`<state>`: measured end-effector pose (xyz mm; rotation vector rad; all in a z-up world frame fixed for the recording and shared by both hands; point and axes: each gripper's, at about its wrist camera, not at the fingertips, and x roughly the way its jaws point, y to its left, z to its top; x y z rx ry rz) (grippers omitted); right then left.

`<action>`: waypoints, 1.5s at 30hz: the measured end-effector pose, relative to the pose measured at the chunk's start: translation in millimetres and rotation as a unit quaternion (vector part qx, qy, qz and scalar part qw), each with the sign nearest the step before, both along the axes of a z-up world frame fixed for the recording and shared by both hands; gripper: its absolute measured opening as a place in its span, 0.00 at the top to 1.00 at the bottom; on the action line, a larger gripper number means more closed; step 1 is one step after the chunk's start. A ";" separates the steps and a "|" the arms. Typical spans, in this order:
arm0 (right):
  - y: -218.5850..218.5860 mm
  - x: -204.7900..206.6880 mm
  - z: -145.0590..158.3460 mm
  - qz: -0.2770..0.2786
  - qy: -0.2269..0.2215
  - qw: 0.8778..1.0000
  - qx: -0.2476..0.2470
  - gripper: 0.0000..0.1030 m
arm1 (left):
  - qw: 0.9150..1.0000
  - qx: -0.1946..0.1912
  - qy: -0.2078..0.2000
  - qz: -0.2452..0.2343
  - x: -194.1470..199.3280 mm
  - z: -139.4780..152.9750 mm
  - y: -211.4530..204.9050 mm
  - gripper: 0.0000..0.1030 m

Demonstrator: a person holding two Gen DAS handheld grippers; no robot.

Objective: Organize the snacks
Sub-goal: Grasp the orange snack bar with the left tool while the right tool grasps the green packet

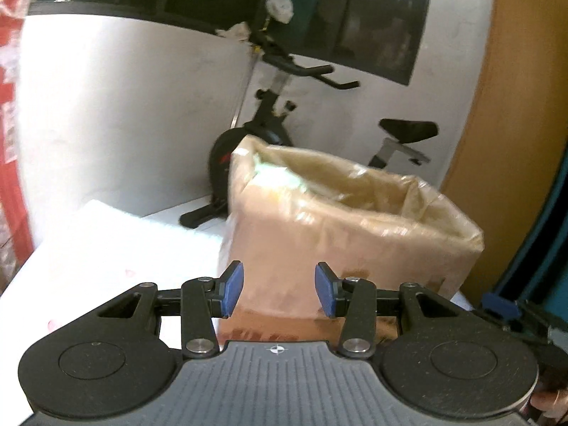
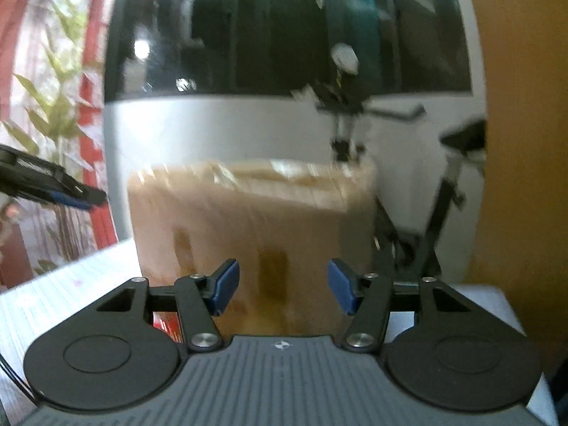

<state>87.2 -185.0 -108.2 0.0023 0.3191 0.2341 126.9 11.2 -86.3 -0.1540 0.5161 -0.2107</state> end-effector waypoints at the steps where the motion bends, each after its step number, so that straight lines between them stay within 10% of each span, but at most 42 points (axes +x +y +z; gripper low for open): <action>1: -1.0 -1.1 -8.5 -0.005 0.014 1.000 -0.001 0.45 | 1.000 0.004 0.005 0.005 -2.3 -5.4 0.6 0.55; 16: -6.3 11.0 -99.5 -0.090 0.152 0.983 -0.041 0.45 | 0.996 0.004 0.071 0.054 -17.7 -57.4 24.6 0.55; 45: 2.7 8.6 -109.5 -0.045 0.160 0.985 -0.054 0.60 | 0.978 -0.012 0.188 0.091 45.9 -127.3 26.8 0.52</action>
